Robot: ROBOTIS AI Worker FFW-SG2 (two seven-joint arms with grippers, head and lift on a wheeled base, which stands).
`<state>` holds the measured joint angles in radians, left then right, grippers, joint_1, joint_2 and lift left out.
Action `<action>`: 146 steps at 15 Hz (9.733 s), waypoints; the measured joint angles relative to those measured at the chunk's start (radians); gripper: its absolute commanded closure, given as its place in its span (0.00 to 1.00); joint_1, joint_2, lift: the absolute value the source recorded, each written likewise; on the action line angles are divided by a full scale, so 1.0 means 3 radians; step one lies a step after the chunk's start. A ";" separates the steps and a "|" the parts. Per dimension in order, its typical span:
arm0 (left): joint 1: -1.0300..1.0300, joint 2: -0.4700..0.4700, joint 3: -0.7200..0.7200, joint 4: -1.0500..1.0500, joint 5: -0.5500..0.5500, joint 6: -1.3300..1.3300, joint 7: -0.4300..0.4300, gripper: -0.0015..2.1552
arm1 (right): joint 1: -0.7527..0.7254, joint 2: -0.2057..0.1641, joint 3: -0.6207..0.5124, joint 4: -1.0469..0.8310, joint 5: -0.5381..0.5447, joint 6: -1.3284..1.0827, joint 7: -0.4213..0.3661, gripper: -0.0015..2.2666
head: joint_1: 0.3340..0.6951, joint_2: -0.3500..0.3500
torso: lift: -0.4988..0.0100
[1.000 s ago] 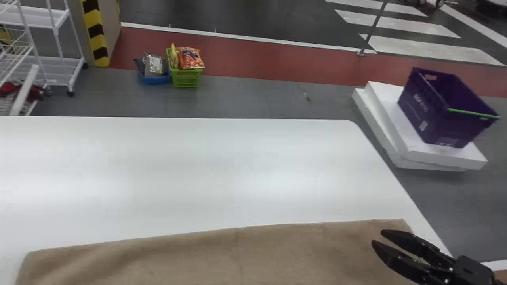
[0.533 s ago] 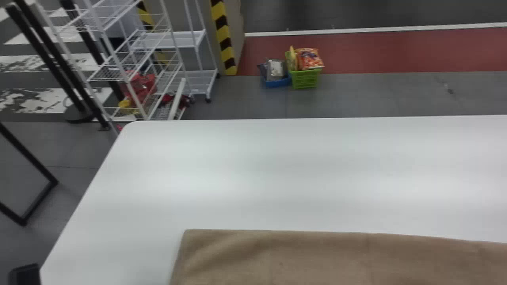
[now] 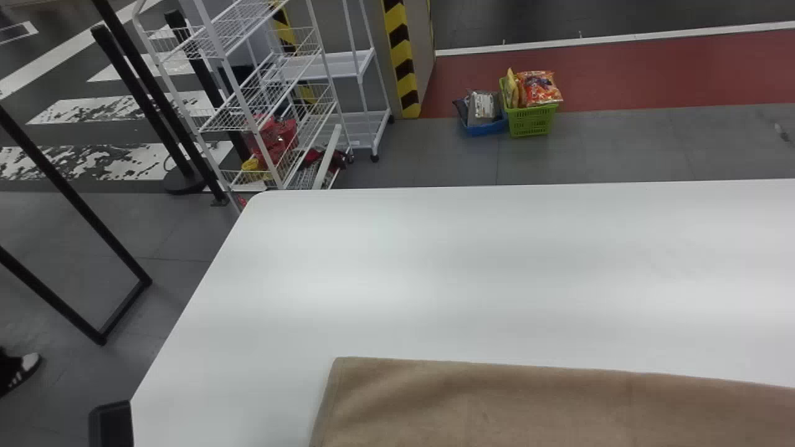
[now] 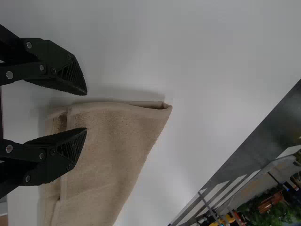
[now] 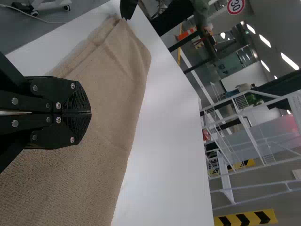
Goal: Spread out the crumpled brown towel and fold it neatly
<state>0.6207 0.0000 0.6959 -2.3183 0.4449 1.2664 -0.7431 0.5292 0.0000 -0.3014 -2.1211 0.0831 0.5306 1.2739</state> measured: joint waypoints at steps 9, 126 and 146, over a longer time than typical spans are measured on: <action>0.0011 0.0000 -0.0030 -0.0024 -0.0007 0.0017 -0.0043 0.33 | -0.0207 0.0000 0.0246 0.0470 0.0302 -0.0290 -0.0190 0.78 | 1.00 0.95 | 0.73; 0.0210 0.0000 -0.1786 -0.0186 -0.1520 -0.1404 0.1404 0.99 | -0.0226 0.0000 -0.1413 0.0566 -0.0778 -0.0349 -0.0192 0.20 | 1.00 0.19 | 0.73; -0.0032 0.0000 -0.1379 -0.0643 -0.1564 -0.0460 0.1415 0.05 | -0.0220 -0.0004 -0.1463 0.0598 -0.0856 -0.0360 -0.0084 0.19 | 1.00 0.35 | 0.73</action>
<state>0.6112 0.0000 0.2824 -2.5111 -0.0242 1.1285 -0.3185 0.4632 -0.0013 -0.7403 -1.9416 -0.1738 0.4226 1.2486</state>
